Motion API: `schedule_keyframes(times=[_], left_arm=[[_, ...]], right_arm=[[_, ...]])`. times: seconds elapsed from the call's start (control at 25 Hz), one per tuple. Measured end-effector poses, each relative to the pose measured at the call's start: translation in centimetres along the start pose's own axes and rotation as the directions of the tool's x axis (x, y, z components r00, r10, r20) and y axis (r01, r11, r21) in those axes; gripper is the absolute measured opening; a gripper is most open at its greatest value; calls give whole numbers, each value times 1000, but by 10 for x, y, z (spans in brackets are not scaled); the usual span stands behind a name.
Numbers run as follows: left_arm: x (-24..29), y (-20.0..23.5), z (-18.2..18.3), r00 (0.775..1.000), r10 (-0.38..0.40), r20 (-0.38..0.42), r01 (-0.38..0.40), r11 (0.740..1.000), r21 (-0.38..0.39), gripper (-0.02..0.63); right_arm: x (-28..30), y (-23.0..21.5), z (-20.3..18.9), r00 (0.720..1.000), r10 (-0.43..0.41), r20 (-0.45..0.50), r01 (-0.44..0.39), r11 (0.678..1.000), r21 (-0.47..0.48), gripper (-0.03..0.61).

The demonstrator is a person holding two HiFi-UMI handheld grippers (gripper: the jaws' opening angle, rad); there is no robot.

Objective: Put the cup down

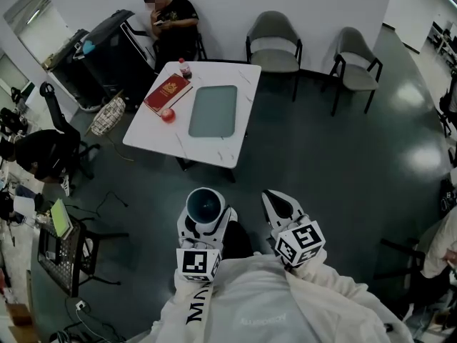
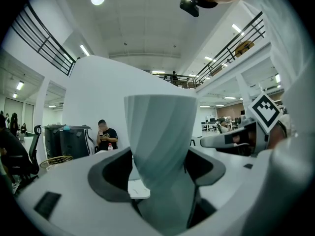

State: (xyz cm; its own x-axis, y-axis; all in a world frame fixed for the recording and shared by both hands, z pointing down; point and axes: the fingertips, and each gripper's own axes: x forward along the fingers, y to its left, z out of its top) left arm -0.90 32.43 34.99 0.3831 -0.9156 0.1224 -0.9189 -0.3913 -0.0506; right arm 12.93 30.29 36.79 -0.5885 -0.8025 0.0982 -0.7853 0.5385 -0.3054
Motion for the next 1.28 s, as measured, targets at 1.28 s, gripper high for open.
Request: schedule_keyframes(times=[1.28], left_arm=[[121, 110, -11, 999, -20, -25, 19, 998, -53, 344]], right_arm=[[162, -29, 10, 996, 2, -95, -9, 998, -67, 6]])
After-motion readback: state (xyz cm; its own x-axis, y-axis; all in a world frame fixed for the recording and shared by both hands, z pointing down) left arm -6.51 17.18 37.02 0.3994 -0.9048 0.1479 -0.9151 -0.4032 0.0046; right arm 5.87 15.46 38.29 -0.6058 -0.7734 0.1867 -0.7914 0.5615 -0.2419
